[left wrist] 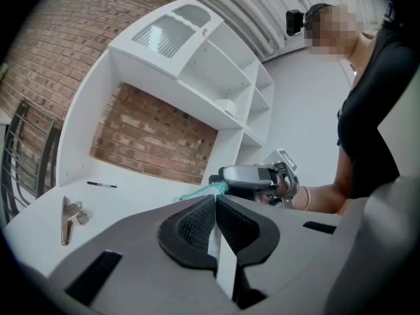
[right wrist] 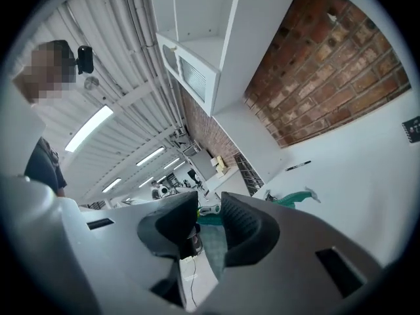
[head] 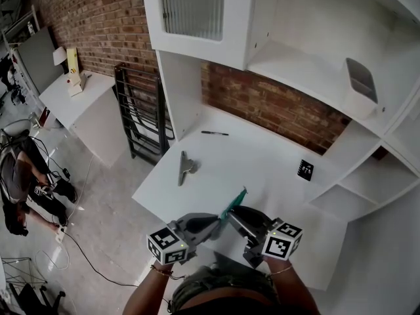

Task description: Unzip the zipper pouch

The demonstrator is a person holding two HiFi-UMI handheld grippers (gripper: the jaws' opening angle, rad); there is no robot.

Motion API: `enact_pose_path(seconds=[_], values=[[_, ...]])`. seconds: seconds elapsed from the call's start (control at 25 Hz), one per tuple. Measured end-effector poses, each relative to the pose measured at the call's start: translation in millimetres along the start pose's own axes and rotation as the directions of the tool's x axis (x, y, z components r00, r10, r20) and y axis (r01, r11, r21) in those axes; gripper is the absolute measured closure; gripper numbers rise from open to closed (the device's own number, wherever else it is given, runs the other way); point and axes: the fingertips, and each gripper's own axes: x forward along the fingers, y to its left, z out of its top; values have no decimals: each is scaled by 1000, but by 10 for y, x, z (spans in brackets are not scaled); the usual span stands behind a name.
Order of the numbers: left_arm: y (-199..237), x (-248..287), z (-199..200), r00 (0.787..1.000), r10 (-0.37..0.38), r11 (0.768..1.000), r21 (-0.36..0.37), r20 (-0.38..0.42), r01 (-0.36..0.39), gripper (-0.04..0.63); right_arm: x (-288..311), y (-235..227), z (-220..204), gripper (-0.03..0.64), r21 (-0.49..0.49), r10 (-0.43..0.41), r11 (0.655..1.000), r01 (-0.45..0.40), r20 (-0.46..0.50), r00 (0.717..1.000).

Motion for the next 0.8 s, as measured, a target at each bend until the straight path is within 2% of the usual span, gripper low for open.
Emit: enact_pose_path(seconds=[0.28, 0.52, 0.8], values=[[-9, 20, 6, 1000, 11, 1000, -13, 5, -10, 588, -80, -34, -29, 549, 64, -5, 998, 3, 29, 1000], [-17, 60, -47, 1000, 8, 1000, 11, -23, -7, 588, -161, -36, 30, 609, 42, -18, 999, 15, 57, 998], [-54, 110, -45, 999, -11, 999, 36, -40, 13, 588, -171, -3, 85, 612, 10, -7, 1000, 7, 70, 998]])
